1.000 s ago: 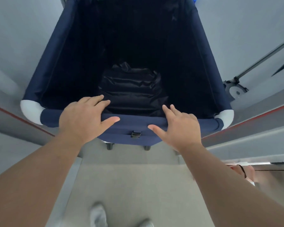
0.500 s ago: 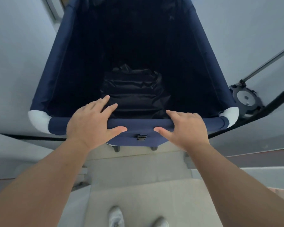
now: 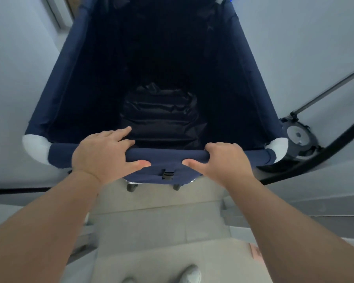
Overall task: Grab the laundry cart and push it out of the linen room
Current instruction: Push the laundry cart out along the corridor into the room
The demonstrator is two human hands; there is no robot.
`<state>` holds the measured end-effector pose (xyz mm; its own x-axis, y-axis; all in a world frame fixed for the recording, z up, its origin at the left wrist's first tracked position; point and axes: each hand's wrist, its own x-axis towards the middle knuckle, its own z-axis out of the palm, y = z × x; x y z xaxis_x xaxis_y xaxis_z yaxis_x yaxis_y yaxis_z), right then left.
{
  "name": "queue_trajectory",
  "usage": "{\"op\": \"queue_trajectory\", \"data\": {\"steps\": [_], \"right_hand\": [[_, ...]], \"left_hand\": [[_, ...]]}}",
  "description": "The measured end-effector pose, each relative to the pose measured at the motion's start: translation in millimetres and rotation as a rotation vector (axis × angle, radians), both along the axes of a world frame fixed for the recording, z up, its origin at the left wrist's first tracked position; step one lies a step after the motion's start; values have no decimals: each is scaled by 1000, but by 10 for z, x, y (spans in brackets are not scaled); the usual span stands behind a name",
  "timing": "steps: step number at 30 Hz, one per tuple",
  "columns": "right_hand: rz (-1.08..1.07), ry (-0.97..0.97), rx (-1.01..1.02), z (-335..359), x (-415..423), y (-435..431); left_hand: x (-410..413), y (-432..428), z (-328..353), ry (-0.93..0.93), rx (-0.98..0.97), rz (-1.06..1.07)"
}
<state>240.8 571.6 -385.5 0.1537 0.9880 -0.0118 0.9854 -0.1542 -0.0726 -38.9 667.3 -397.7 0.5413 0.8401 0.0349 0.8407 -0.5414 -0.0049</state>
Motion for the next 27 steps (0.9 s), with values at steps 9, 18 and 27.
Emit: {"op": "queue_trajectory", "data": {"steps": [9,18,27], "right_hand": [[-155,-89,-49,-50,112,-298],[-218,-4,-108,7,742,-140],[-200,-10,-78,-15,1122,259]], "left_hand": [[344,218,71,53,-75,-136],[1016,220,-19,4,-53,-72],[1387,599,-1,17,-65,-53]]}}
